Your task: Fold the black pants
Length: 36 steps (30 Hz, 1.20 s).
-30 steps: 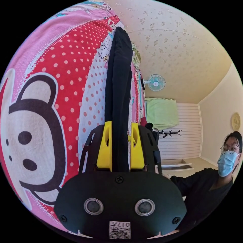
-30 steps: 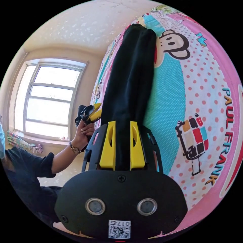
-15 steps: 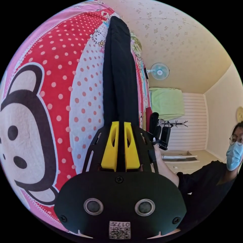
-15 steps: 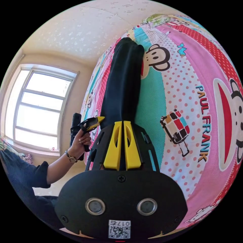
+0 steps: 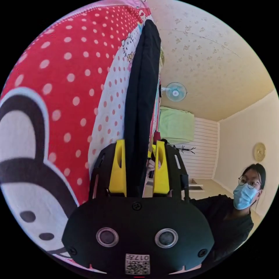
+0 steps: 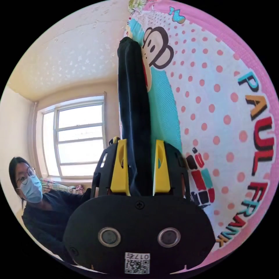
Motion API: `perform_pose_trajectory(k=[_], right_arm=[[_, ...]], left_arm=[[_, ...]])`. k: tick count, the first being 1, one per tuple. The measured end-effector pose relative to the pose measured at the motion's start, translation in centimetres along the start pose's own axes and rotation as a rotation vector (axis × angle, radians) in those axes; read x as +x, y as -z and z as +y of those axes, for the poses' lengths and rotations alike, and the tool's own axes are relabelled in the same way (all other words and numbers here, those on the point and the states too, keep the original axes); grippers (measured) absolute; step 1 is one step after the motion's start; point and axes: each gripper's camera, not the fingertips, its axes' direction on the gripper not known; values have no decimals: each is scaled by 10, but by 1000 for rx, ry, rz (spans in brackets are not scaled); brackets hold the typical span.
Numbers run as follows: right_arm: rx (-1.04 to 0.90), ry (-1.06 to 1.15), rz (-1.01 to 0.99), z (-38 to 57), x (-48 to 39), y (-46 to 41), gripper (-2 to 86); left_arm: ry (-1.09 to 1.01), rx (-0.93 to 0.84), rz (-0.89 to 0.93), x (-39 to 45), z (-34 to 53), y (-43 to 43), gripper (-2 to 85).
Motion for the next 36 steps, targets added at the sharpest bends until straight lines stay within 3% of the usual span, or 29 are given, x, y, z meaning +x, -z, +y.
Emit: perform_pose_trajectory(k=[5,9,11,21,23,27,30,36], right_arm=[[-144,-21,-50,-13,-13,-30,77],[-56,169,-138,25,-65,-7,34],[-56,300,-185,62,-112,6,20],[-204,853,-143,231,-333,38,0],[-223,1025,-134,258,-386,45,-1],[-191,1150,-139,273,-447,54,-1],[-130,1224,-94,276,-478,57,0],[-43,940,160,194,-428,24,1]], left_arm=[[57,-48,85,-5,19,1,79],[-155,6,312,43,72,20,65],[-257,-23,339,78,101,23,65],[-785,-99,281,300,291,48,59],[-870,-92,261,335,312,52,57],[-1024,-27,212,400,338,58,57],[-967,53,188,411,328,58,57],[-641,155,-80,330,254,33,55]])
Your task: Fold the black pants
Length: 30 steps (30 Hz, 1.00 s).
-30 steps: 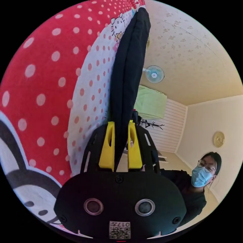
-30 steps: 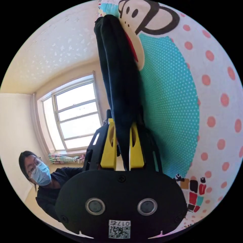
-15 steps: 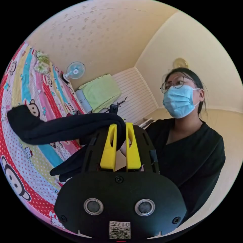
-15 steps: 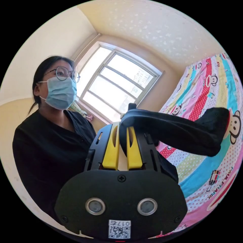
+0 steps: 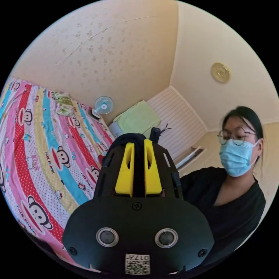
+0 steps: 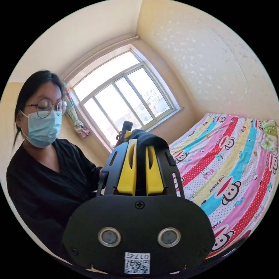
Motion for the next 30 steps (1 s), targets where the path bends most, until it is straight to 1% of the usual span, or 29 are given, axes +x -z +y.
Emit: perform_pose_trajectory(k=[2,5,6,8,10,12,13,14,15,16,17,18,20,22,24,25,27,29,30], right_arm=[[-47,-165,17,7,63,-33,2],[-74,-268,64,14,111,-66,6],[-81,-274,83,15,114,-72,7],[-161,-245,205,29,113,-100,16],[-198,-223,283,54,108,-119,23],[-208,-240,282,94,107,-133,28],[-207,-310,241,126,110,-141,29],[-225,-407,185,161,116,-151,32],[-246,-460,157,179,120,-157,34],[-298,-565,113,215,125,-169,40],[-351,-657,93,250,130,-180,49],[-380,-708,88,265,132,-185,55],[-470,-895,105,303,141,-191,85],[-489,-947,124,309,145,-184,120],[-445,-947,161,302,150,-171,142],[-392,-937,194,293,155,-161,155],[-302,-904,225,277,166,-149,171],[-209,-853,244,258,188,-145,188],[-195,-843,245,254,194,-147,193]], left_arm=[[101,-18,-52,-46,1,-13,54],[199,-17,-79,-105,11,-24,53],[216,-31,-103,-121,18,-28,53],[222,-54,-131,-138,37,-35,54],[227,-82,-129,-151,68,-44,55],[273,-129,-124,-168,126,-58,56],[296,-147,-126,-173,143,-62,57],[353,-185,-133,-182,176,-69,58],[415,-236,-139,-191,211,-77,60],[445,-272,-143,-196,228,-82,61],[520,-361,-167,-206,261,-93,65],[606,-445,-204,-215,290,-101,73],[691,-511,-235,-223,320,-103,90],[710,-472,-207,-228,328,-93,102],[697,-361,-214,-234,315,-73,127],[686,-331,-218,-236,308,-69,136],[618,-228,-235,-247,278,-59,189],[557,-180,-251,-261,254,-59,215],[538,-164,-286,-275,242,-63,229]])
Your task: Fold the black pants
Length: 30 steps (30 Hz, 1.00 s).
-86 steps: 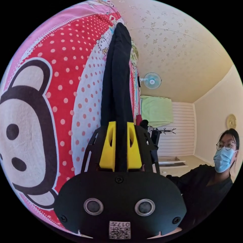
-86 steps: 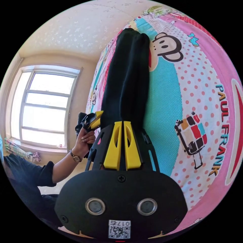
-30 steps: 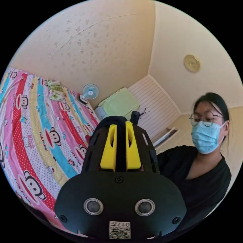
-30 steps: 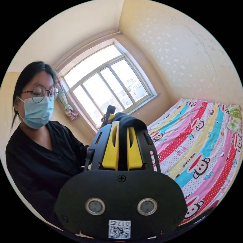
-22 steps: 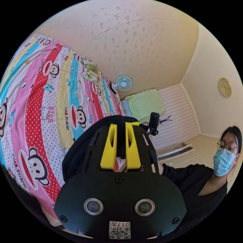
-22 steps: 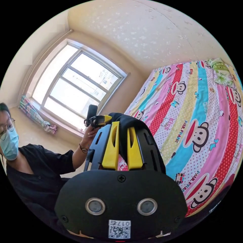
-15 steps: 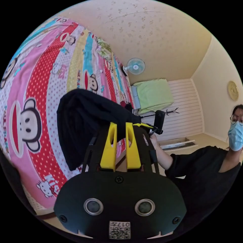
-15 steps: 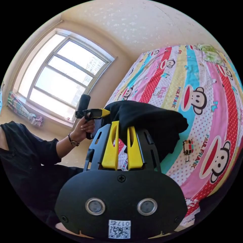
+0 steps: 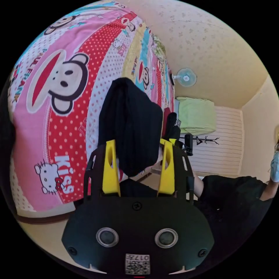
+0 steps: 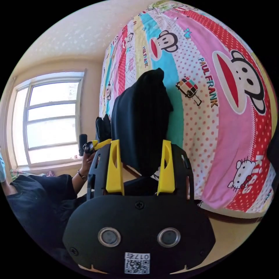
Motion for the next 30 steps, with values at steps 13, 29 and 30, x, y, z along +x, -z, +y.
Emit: perform_pose_trajectory(k=[13,29,30], right_arm=[[-46,-180,-121,1,31,-106,244],[-391,308,-288,-6,-221,-161,121],[-407,342,-305,-10,-237,-170,122]], left_arm=[[266,22,169,-81,7,-77,137],[164,425,-19,-21,112,166,94],[170,511,-61,-21,121,193,96]])
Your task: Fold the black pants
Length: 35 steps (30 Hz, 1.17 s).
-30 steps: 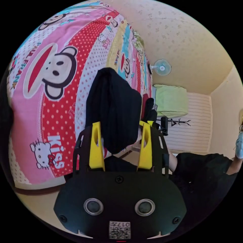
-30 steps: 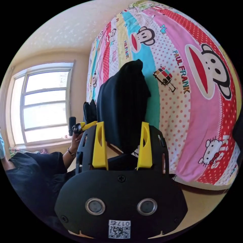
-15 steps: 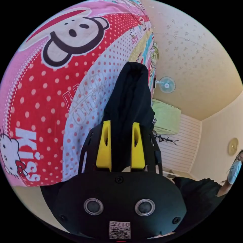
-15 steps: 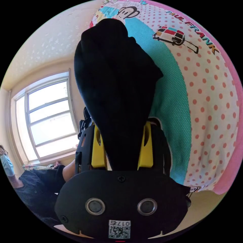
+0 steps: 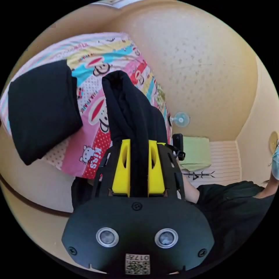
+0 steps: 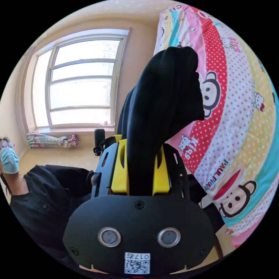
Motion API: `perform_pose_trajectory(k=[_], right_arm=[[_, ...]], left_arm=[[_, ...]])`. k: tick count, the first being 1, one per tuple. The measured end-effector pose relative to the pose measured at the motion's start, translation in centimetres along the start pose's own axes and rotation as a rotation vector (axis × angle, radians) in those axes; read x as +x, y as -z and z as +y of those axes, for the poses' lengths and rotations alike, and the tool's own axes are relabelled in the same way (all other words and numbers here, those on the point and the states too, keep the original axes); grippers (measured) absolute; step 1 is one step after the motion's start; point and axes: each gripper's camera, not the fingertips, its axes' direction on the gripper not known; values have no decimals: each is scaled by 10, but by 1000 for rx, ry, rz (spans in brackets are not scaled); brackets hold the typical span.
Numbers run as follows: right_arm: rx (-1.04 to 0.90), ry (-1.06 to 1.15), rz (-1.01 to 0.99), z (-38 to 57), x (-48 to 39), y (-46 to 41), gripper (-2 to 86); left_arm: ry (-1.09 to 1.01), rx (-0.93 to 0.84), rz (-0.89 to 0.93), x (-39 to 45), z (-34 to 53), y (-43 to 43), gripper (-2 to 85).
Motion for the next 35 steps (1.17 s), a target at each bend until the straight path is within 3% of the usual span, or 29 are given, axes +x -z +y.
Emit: perform_pose_trajectory(k=[5,10,12,14,19,24,27,35], right_arm=[[-174,154,48,-94,-59,-104,137],[-285,48,350,-122,-35,-189,159],[-336,-38,440,-115,-18,-201,147],[-348,10,395,-85,-18,-197,137],[-349,1,542,10,-11,-142,61],[-313,-193,746,116,6,-46,13],[-145,-262,903,172,-17,30,7],[480,-263,1145,373,-139,170,2]], left_arm=[[149,177,-186,-40,-18,63,103],[405,84,-415,-140,-23,43,122],[529,-47,-227,-191,-7,15,106],[504,26,-144,-195,14,16,96],[448,-15,-208,-170,67,6,46],[135,-425,-297,-106,64,-71,-7],[-102,-565,-477,-56,38,-116,-9],[-632,-716,-559,116,4,-239,-10]])
